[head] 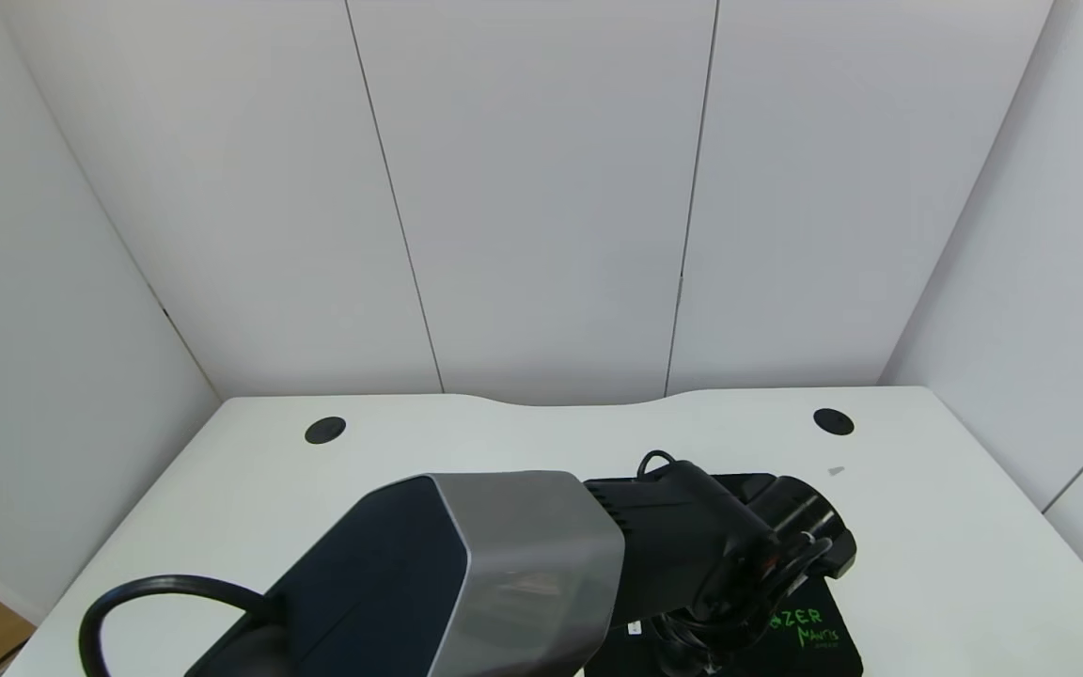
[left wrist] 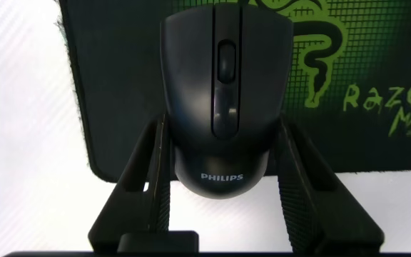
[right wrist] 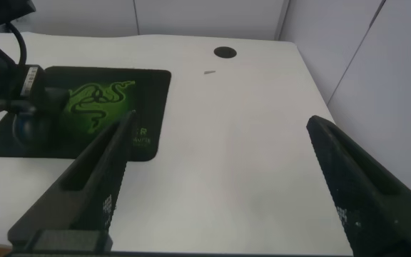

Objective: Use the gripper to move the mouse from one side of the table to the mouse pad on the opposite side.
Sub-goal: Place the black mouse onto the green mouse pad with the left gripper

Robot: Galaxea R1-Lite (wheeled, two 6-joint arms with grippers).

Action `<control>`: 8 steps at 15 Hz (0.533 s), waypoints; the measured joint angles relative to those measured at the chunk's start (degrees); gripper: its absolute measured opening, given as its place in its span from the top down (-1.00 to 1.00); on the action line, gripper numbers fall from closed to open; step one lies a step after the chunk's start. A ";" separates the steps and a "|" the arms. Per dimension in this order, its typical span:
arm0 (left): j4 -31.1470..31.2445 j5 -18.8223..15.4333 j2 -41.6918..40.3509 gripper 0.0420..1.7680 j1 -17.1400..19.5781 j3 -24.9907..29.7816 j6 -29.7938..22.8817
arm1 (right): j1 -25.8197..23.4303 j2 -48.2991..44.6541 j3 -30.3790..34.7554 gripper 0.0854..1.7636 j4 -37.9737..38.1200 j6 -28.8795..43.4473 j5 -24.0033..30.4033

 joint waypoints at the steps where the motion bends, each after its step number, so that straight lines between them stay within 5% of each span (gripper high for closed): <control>1: -0.22 0.02 0.52 0.01 0.02 0.00 -0.02 | 0.00 0.00 0.00 -0.94 0.00 -0.02 0.00; 8: -1.50 1.89 1.91 0.02 0.68 0.04 -0.09 | 0.00 0.00 0.00 -0.94 0.00 -0.02 0.00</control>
